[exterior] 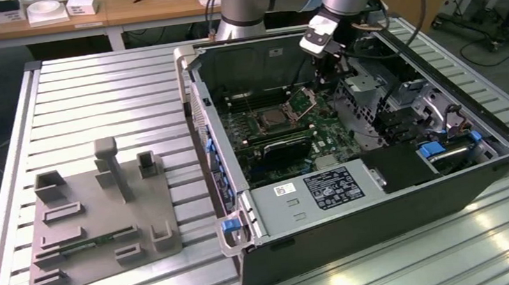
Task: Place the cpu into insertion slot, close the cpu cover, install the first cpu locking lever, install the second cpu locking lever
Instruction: 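Close the cpu cover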
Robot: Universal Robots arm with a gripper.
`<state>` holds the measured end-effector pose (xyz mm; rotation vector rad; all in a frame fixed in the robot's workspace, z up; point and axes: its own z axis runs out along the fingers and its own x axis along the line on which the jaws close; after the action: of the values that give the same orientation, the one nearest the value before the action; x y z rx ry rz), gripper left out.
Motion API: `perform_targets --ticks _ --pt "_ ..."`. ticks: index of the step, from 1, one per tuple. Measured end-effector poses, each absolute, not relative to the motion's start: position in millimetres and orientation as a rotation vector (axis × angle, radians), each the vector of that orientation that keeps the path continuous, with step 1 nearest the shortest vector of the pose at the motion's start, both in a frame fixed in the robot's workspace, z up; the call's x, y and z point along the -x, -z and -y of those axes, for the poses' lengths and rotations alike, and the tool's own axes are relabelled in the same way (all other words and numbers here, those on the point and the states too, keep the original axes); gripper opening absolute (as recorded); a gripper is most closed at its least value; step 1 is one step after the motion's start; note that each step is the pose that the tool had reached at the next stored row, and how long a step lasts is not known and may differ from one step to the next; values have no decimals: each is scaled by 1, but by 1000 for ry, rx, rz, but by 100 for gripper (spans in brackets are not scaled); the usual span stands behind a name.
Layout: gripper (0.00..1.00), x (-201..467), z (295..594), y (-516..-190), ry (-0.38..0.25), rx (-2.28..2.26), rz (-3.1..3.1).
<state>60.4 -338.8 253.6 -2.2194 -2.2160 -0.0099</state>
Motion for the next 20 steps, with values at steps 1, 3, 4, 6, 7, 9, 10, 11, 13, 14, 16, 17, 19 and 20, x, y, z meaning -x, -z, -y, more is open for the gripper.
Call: perform_targets --ticks 1,3,4,6,7,9,10,11,13,14,16,17,19,20 --pt "10 -61 339 -252 10 2219 2216" --pt "10 -61 339 -248 10 2219 2216" --pt "10 -61 339 -246 10 2219 2216" --pt "10 -61 339 -243 10 2219 2216" --pt "10 -61 339 -241 10 2219 2216" --pt "10 -61 339 -239 9 2219 2216" --pt "10 -61 339 -239 9 2219 2216" --pt "10 -61 339 -239 8 2219 2216" --pt "10 -60 339 -239 5 2217 2214" --pt "10 -60 339 -239 2 2216 2213" --pt "10 -59 339 -239 -6 2212 2209" --pt "10 -59 339 -239 -10 2210 2207" --pt "10 -59 339 -239 -20 2206 2202" --pt "10 -59 339 -239 -25 2203 2200"
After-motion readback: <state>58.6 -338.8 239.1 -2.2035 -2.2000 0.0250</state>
